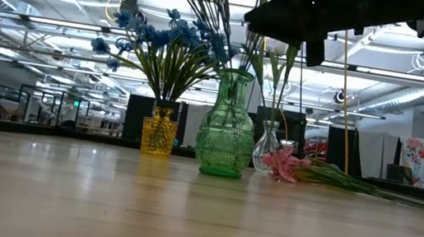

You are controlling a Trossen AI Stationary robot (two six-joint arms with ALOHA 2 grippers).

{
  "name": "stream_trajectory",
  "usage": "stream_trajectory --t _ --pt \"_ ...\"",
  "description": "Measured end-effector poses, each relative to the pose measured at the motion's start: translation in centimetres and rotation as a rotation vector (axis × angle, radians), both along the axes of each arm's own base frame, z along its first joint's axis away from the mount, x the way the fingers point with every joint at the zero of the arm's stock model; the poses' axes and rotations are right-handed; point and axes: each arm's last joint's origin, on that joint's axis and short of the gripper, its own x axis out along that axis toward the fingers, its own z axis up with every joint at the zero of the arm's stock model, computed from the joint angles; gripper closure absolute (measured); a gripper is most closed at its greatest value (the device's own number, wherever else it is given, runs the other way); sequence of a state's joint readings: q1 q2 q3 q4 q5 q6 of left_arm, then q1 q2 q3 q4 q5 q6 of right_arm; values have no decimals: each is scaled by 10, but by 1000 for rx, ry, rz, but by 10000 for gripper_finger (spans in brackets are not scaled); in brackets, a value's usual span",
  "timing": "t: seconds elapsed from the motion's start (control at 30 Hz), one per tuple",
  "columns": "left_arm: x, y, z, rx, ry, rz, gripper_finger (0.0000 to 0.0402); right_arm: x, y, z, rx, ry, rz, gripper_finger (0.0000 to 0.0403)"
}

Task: Sort flowers into vase by color
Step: Put the right pink flowers into the green vase, then put the pink flower into the green vase

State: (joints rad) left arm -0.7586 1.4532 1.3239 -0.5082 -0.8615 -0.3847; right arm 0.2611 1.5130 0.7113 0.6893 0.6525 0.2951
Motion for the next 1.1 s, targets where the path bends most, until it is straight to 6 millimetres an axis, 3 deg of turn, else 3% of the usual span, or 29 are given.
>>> stream_trajectory --t 0.27,0.5,0.83,0.93,1.1 --pt "0 -1 -1 -15 23 -35 167 -10 0 10 64 0 1 211" --pt "-1 -1 -1 -17 25 -40 167 -39 9 40 79 -8 61 140" --pt "-2 -3 -1 -18 24 -48 167 -97 27 69 120 47 210 124" --pt "-4 -5 -1 -18 25 -56 167 -113 35 64 168 113 225 130" --pt "-4 -6 -1 -18 24 -59 167 -125 49 37 262 273 148 140"
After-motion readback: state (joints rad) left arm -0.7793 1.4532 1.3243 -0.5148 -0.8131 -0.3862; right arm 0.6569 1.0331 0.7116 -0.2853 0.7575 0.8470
